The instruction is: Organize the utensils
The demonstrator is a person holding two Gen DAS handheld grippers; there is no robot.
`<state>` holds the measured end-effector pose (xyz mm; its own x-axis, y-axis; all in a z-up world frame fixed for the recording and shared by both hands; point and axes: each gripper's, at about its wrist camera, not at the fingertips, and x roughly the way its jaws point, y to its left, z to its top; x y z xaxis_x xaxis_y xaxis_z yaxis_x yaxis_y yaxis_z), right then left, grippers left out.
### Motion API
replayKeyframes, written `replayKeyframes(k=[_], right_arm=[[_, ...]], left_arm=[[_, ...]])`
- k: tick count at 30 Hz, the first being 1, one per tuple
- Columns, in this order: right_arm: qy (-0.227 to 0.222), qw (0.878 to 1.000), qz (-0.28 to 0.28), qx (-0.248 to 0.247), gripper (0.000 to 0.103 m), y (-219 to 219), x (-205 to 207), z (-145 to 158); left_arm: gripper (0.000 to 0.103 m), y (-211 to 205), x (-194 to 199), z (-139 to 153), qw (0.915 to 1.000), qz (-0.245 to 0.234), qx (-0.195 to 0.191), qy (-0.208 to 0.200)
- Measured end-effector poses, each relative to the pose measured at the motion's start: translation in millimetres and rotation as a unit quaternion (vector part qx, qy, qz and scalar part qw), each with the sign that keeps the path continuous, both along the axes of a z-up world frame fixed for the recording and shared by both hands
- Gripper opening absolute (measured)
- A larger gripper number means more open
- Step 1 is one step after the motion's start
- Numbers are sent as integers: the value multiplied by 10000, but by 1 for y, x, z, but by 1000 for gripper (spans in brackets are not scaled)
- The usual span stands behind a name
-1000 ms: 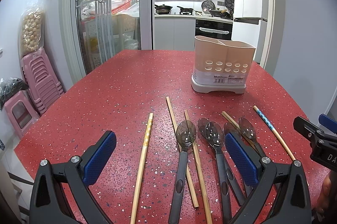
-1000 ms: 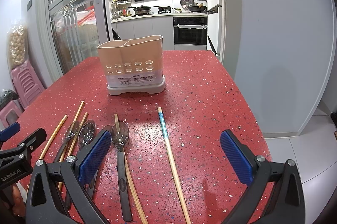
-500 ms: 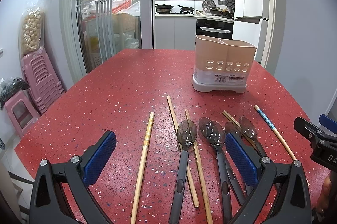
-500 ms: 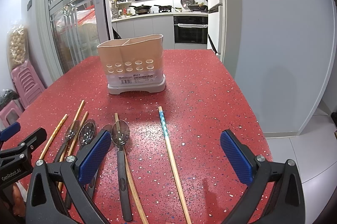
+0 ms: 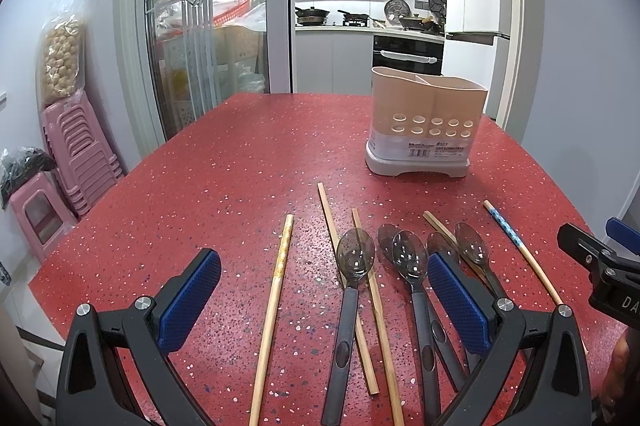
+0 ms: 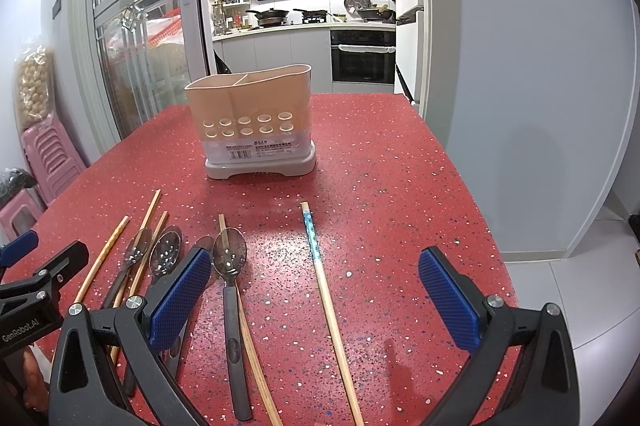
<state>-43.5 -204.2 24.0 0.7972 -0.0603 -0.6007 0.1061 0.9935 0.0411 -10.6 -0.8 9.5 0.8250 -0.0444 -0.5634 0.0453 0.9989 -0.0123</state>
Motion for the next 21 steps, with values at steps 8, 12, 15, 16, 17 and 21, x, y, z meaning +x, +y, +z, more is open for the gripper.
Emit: replayKeyframes(k=[8, 12, 15, 16, 17, 21], right_arm=[[-6, 10000, 2, 1, 103, 0, -1, 0], [-17, 10000, 4, 1, 103, 0, -1, 1], [-21, 10000, 3, 7, 103, 1, -1, 1], [-21, 10000, 3, 7, 103, 1, -1, 1], [-21, 10000, 4, 6, 103, 1, -2, 1], [5, 10000, 9, 10, 103, 0, -1, 1]], left_arm=[[103, -1, -1, 1, 10000, 0, 10, -10], [103, -1, -1, 2, 10000, -1, 20, -21], [103, -3, -1, 3, 10000, -7, 32, -25], [103, -3, -1, 3, 10000, -4, 32, -24], [103, -3, -1, 3, 10000, -2, 30, -25], [103, -1, 2, 1, 9999, 42, 57, 75]])
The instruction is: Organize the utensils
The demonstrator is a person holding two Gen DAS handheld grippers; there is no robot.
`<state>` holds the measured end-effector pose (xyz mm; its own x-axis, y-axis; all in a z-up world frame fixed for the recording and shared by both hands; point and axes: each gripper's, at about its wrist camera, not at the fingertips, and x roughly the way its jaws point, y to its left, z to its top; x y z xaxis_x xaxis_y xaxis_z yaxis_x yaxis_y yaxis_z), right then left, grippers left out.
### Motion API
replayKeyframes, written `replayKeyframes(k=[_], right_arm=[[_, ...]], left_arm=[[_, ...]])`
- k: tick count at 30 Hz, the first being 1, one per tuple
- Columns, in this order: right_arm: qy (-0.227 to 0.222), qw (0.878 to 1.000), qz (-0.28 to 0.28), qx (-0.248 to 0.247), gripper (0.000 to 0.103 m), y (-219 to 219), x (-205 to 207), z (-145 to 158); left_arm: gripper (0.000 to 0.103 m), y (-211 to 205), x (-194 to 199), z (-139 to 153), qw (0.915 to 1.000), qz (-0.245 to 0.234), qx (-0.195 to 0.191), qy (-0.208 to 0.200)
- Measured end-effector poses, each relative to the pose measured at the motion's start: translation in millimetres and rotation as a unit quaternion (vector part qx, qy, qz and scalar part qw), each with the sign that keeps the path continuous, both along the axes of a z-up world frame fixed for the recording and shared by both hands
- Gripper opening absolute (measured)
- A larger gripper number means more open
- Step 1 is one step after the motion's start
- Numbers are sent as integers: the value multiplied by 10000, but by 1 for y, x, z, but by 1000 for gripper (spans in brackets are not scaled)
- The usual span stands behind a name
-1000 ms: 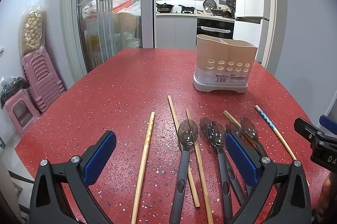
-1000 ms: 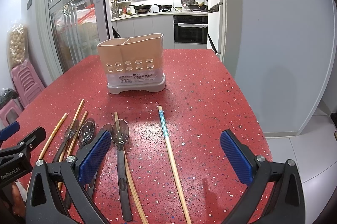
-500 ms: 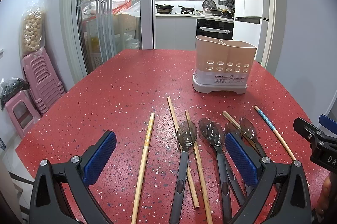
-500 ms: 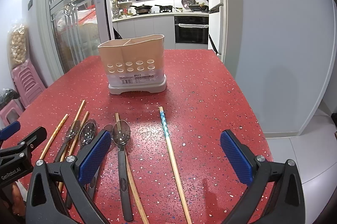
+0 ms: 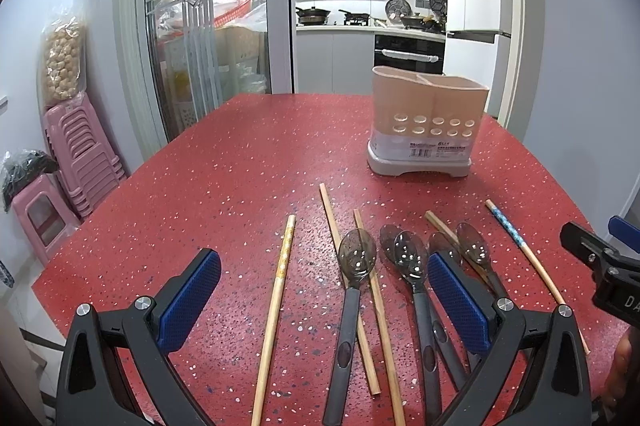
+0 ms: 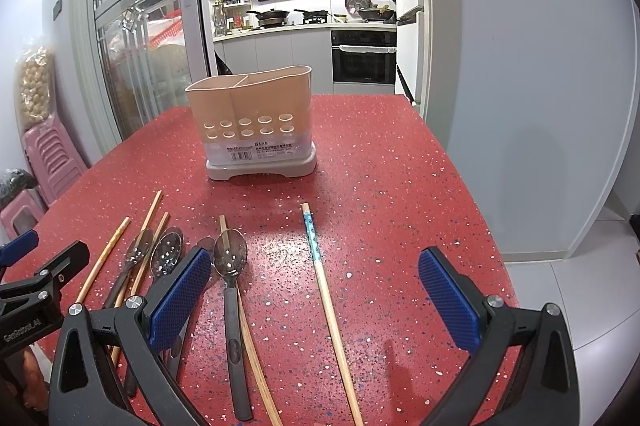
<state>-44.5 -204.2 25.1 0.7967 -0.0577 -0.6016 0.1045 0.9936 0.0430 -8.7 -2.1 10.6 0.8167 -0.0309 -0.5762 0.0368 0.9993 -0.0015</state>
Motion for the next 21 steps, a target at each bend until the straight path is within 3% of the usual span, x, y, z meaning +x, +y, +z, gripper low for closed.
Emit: replayKeyframes(k=[6, 12, 16, 21], right_arm=[[341, 9993, 46, 171, 103, -12, 15, -6], [1214, 9918, 247, 299, 103, -29, 56, -18], [1808, 9823, 477, 133, 101, -28, 86, -32], [2458, 9666, 728, 11, 71, -17, 113, -56]], left_arm=[[103, 17, 20, -12, 9985, 9, -6, 556], [103, 34, 46, -26, 9951, -5, 155, 979], [103, 42, 66, -41, 9903, 10, 170, 1381], [103, 46, 84, -57, 9816, -137, 269, 1884]])
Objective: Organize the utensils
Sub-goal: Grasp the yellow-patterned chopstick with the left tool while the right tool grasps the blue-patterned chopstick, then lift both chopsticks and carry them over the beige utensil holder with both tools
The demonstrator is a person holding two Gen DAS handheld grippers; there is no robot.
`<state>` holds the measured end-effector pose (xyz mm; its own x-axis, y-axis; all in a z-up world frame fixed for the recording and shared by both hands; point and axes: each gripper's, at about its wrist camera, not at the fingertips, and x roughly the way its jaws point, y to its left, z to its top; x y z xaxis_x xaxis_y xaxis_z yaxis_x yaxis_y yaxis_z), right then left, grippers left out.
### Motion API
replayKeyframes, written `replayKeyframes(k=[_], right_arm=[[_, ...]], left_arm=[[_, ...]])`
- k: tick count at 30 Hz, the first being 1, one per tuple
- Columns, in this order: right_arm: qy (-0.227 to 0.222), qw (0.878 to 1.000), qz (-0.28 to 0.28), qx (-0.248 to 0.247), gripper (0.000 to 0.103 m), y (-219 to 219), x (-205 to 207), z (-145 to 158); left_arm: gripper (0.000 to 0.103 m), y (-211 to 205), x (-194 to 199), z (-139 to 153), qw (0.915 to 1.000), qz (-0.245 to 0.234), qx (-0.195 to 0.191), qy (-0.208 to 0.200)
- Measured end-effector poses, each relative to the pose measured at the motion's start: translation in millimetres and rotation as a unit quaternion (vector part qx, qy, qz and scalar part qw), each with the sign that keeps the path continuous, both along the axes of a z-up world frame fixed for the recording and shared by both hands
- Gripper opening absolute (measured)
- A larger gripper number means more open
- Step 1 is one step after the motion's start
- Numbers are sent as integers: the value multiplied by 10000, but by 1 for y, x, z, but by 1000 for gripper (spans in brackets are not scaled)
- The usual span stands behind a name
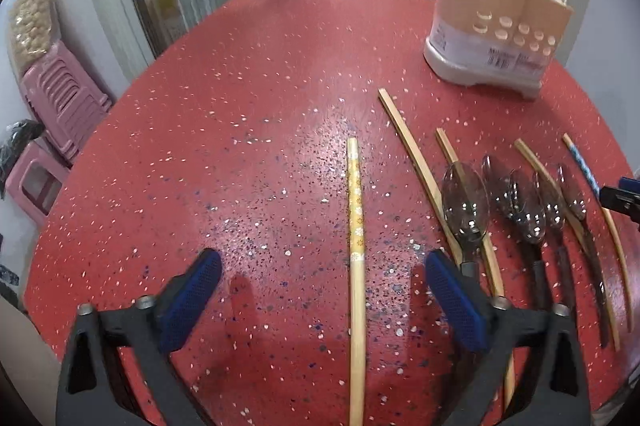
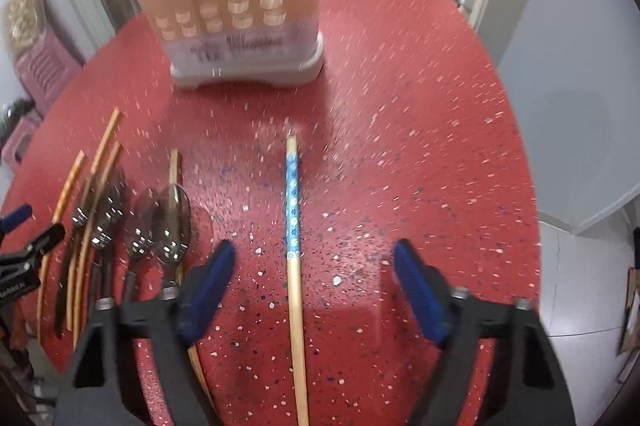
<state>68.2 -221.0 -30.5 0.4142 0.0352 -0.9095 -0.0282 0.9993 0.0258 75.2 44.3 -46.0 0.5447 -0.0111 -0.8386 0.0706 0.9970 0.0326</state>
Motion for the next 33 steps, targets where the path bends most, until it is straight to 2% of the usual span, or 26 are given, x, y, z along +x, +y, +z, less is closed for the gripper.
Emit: replayKeyframes(k=[1, 3, 6, 8, 9, 11, 12, 13, 14, 15, 19, 23, 26, 33], right_arm=[[140, 9999, 32, 3, 65, 1, 4, -5], [213, 9994, 160, -207, 60, 9, 9, -9], [382, 9984, 344, -228, 51, 17, 15, -10], [504, 9977, 408, -210, 45, 21, 20, -12], [563, 9971, 461, -204, 44, 23, 21, -13], [630, 9965, 524, -170, 29, 26, 23, -11], [663, 9960, 573, -171, 24, 29, 23, -11], [690, 9956, 610, -180, 16, 31, 25, -11], [708, 9953, 639, -181, 9, 34, 26, -11], [723, 9949, 688, -162, 8, 36, 26, -11], [703, 9947, 736, -150, 8, 45, 24, -1], [542, 9954, 759, 225, 8, 39, 20, 8], [321, 9938, 845, 641, 8, 27, 10, 29], [-325, 9854, 1039, 1312, 8, 15, 2, 87]], left_arm=[[103, -1, 2, -1, 10000, -32, 20, 72], [103, 0, 7, -2, 9998, -99, -33, 179], [103, -1, 16, -2, 9989, -249, -182, 359], [97, -3, 21, 1, 9981, -373, -193, 445], [91, -6, 22, 2, 9974, -489, -192, 487], [82, -10, 25, 7, 9959, -650, -196, 596], [73, -12, 25, 8, 9952, -726, -199, 629], [58, -15, 25, 9, 9942, -833, -195, 655], [51, -18, 26, 11, 9935, -897, -174, 679], [34, -19, 27, 12, 9930, -929, -184, 704], [33, -18, 28, 12, 9927, -841, -418, 750], [33, -9, 23, 17, 9933, -695, -633, 678], [33, -3, 14, 32, 9931, -648, -847, 490], [33, -3, 10, 93, 9896, -775, -1188, -258]])
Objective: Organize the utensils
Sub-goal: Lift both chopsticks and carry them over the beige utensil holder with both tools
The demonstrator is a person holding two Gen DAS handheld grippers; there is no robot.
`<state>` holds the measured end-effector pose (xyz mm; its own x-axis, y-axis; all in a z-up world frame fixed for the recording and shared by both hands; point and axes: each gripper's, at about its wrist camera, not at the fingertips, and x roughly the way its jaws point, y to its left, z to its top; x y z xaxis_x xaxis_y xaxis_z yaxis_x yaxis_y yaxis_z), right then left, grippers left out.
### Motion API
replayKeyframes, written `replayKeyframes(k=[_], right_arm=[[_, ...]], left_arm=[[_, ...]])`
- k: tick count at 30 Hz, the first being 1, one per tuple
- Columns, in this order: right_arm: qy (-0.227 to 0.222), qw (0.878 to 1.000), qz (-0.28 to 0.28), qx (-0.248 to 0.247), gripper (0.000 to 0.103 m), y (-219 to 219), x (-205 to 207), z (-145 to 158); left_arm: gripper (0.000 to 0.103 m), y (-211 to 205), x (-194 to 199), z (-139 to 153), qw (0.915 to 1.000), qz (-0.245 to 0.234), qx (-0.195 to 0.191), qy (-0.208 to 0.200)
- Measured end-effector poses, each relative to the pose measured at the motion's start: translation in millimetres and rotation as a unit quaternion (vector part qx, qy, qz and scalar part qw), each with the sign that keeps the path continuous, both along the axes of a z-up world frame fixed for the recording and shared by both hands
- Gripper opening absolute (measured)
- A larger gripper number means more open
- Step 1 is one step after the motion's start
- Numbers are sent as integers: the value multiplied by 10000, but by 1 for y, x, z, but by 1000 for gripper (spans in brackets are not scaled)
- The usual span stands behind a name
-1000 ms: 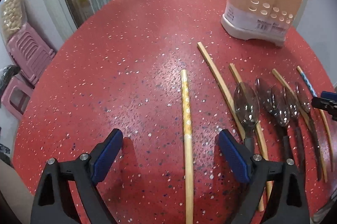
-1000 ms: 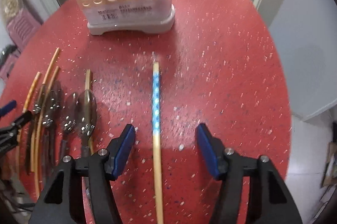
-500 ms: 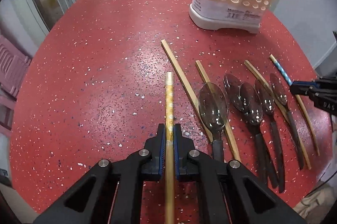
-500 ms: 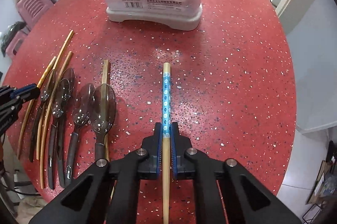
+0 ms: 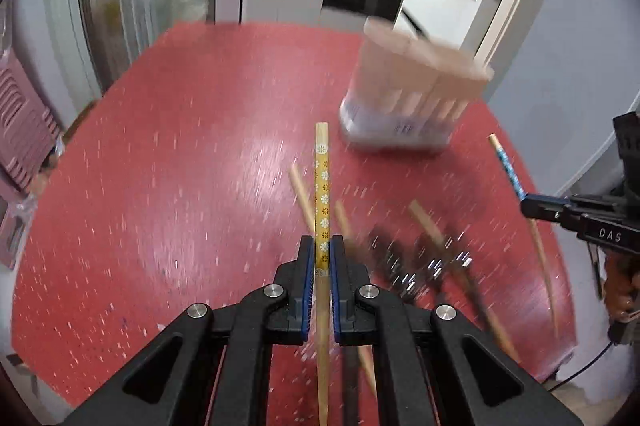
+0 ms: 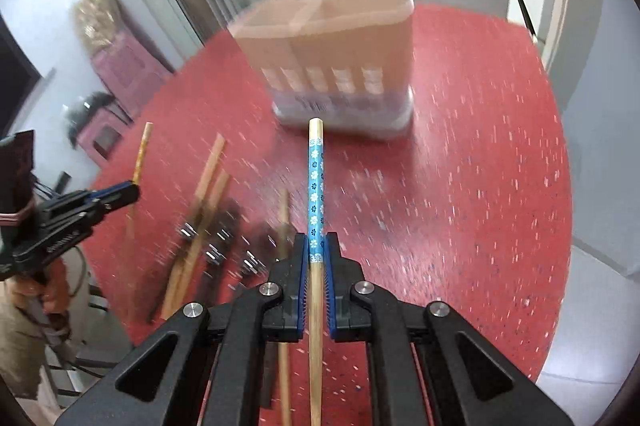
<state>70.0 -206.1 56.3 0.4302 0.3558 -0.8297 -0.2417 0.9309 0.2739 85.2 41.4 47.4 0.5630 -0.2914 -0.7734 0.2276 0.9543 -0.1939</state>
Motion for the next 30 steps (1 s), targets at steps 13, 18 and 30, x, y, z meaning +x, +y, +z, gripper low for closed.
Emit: replayKeyframes(k=[13, 18, 30], right_arm=[[-1166, 9915, -183, 550, 8, -5, 50, 99], [-1586, 9838, -433, 720, 8, -6, 85, 127], [-2553, 9604, -903, 654, 8, 1, 163, 134]], left_arm=[[33, -24, 45, 110, 9915, -191, -585, -1148], [33, -36, 80, 145, 9860, -198, -680, -1508], [33, -64, 168, 157, 9776, 37, -791, -1951]])
